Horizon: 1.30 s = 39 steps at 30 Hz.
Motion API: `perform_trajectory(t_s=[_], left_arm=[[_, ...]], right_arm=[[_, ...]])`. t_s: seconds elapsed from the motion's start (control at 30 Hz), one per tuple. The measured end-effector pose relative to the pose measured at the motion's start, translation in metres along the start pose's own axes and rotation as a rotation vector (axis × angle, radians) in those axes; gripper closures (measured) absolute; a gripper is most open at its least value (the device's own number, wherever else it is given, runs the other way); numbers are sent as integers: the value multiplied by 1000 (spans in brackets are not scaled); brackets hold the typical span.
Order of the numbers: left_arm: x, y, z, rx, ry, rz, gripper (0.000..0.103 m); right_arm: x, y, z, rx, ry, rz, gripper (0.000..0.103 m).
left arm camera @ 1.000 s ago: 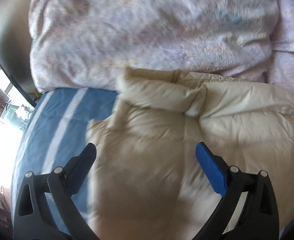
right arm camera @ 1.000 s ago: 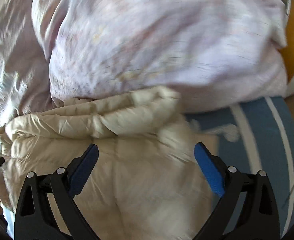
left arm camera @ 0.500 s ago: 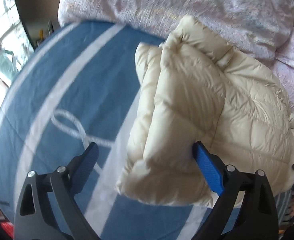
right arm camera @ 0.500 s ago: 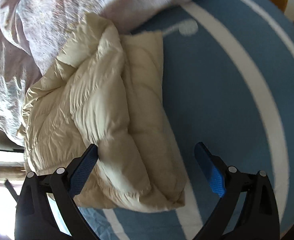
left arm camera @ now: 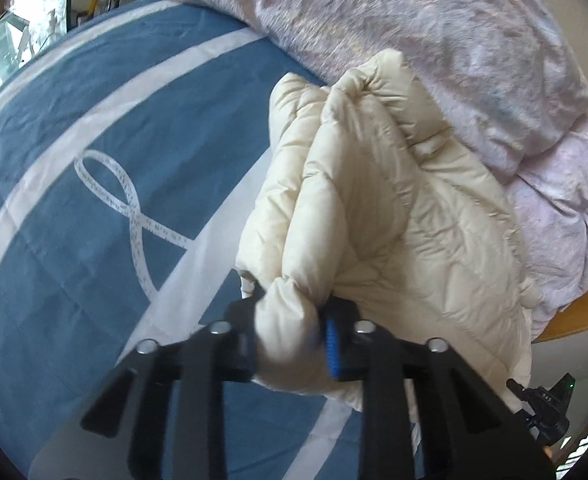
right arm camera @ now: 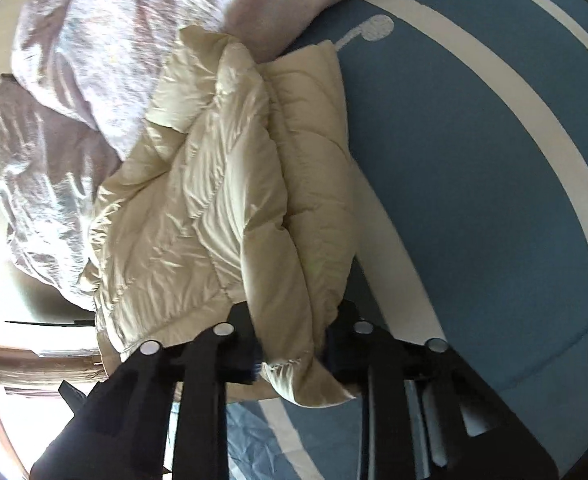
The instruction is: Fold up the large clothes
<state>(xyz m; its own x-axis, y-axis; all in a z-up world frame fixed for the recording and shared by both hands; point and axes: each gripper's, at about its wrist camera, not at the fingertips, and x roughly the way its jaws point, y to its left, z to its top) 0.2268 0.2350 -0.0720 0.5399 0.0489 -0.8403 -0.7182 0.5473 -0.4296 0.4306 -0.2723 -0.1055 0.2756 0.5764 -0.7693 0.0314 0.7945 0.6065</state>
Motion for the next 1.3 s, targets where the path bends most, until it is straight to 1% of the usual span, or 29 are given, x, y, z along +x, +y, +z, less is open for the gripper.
perform_trajectory(t_s=[0.1,0.2,0.3,0.33,0.37,0.53,0.63,0.67,0.73,0.77,0.83,0.87,0.9,0.93,0.97,1.0,1.03,1.07,1.1,1.13,1.27,1.3], left_arm=[[-11,-1,-1,42,-15,6,85],[-25,4,-8,81,-16,17,85],[-40,15,-18,122,-11,25,85],[-44,19,-22,131,-5,24,85],[-48,24,-26,135,-1,23,85],[-62,43,-51,162,45,10,84],[-65,47,-60,170,60,-3,83],[-66,47,-63,176,65,-8,83],[-67,45,-69,199,74,-9,82],[-67,44,-70,211,74,-6,80],[-67,42,-73,243,72,18,74],[-68,41,-74,248,70,26,71],[-68,42,-74,249,71,31,64],[-69,42,-73,248,72,44,59],[-70,42,-72,248,70,52,48],[-73,42,-70,250,61,63,40],[-75,42,-68,253,50,65,37],[-77,42,-66,254,44,64,32],[-79,42,-64,254,37,63,27],[-80,42,-61,252,31,63,25],[-76,42,-50,236,33,64,20],[-74,42,-47,227,38,64,20]], right_arm=[[-5,5,-9,0,1,13,84],[-9,3,-25,-1,22,20,84],[-12,-1,-50,-12,38,19,84],[-11,-3,-51,-13,42,20,84],[-14,-7,-60,-14,46,19,84],[-32,-30,-74,6,40,15,84],[-43,-38,-77,15,20,-3,84],[-49,-40,-79,20,13,-10,84],[-40,-24,-80,24,0,-28,84],[-42,-23,-83,15,-13,-43,83],[-42,-14,-85,-24,-35,-93,77],[-45,-6,-86,-59,-60,-152,74],[-41,6,-84,-84,-78,-197,64],[-44,14,-84,-120,-106,-261,60],[-48,22,-84,-153,-138,-321,51],[-51,31,-83,-180,-170,-367,47],[-54,40,-82,-204,-200,-402,45],[-56,47,-80,-219,-219,-421,45],[-58,55,-79,-238,-239,-434,45],[-59,62,-78,-257,-251,-430,45],[-46,112,-80,-368,-259,-369,45],[-37,131,-84,-411,-248,-337,45]])
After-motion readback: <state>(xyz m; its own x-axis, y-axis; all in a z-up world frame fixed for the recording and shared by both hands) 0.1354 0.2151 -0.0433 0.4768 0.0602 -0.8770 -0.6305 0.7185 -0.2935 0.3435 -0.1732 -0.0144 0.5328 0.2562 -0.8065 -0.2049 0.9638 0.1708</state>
